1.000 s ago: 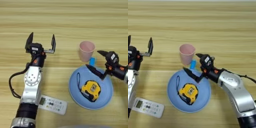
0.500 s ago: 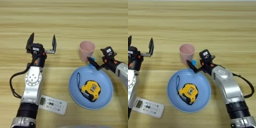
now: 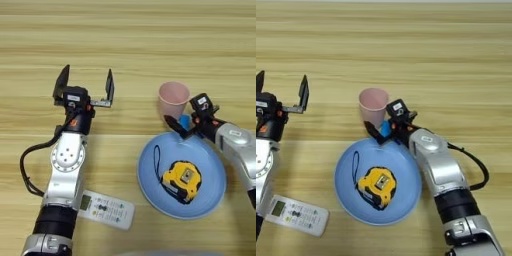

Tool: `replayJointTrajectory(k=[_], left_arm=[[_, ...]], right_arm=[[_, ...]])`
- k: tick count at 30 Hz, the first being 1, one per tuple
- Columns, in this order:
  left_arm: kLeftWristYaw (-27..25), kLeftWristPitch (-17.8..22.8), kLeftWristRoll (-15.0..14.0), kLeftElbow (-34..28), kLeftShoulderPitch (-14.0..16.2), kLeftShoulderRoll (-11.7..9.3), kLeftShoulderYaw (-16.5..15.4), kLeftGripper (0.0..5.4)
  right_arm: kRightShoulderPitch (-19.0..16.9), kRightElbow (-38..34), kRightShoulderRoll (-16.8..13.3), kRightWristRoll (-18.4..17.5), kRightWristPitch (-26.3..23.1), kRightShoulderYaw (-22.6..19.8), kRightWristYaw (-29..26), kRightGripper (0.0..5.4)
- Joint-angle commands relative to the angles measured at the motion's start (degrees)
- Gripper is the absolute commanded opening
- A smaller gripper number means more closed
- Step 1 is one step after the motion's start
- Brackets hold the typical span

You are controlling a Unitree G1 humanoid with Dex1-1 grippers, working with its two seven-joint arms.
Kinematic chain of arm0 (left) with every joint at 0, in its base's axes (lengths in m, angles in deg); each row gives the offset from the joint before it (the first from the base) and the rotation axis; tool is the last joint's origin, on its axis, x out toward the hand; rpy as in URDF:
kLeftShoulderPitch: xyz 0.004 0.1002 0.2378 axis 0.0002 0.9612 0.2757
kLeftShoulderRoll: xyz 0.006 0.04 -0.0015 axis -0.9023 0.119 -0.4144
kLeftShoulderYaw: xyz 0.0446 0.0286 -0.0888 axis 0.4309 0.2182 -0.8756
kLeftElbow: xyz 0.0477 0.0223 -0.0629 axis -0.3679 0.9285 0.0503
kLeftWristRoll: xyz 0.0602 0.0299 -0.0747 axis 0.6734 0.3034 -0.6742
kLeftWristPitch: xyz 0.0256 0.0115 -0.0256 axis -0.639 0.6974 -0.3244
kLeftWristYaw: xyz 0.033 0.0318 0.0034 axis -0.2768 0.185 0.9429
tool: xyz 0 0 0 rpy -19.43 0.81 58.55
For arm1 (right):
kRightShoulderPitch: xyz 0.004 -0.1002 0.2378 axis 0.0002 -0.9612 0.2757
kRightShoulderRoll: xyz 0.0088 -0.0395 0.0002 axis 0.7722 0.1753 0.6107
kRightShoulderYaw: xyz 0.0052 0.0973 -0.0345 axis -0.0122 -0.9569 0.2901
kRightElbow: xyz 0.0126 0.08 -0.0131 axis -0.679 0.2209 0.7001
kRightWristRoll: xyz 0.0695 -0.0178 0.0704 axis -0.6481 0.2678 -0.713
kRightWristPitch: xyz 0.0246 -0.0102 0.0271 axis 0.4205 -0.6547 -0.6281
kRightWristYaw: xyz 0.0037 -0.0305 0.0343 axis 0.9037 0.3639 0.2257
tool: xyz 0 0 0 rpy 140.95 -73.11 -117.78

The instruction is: Move the objects on the table

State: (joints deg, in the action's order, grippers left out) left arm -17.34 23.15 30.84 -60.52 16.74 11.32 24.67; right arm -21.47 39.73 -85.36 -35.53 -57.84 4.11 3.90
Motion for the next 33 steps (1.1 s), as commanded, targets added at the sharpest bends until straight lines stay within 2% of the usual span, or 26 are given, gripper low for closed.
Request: replayJointTrajectory(k=[1,18,28,33], left_arm=[[0.1,0.2,0.5,-0.8,0.3,0.1,0.2,5.40],[0.1,0.5,0.6,-1.6,0.8,0.2,0.4,5.40],[0.2,0.5,0.7,-1.8,1.0,0.2,0.5,5.40],[0.2,0.5,0.7,-1.8,1.0,0.2,0.6,5.40]], right_arm=[[2.3,2.8,1.1,1.1,1.6,0.6,0.2,5.37],[6.5,11.6,4.3,4.1,7.9,0.8,1.4,5.37],[8.3,15.5,5.4,4.7,11.2,0.0,3.1,5.37],[8.6,16.2,5.7,4.8,12.4,-0.6,3.7,4.84]])
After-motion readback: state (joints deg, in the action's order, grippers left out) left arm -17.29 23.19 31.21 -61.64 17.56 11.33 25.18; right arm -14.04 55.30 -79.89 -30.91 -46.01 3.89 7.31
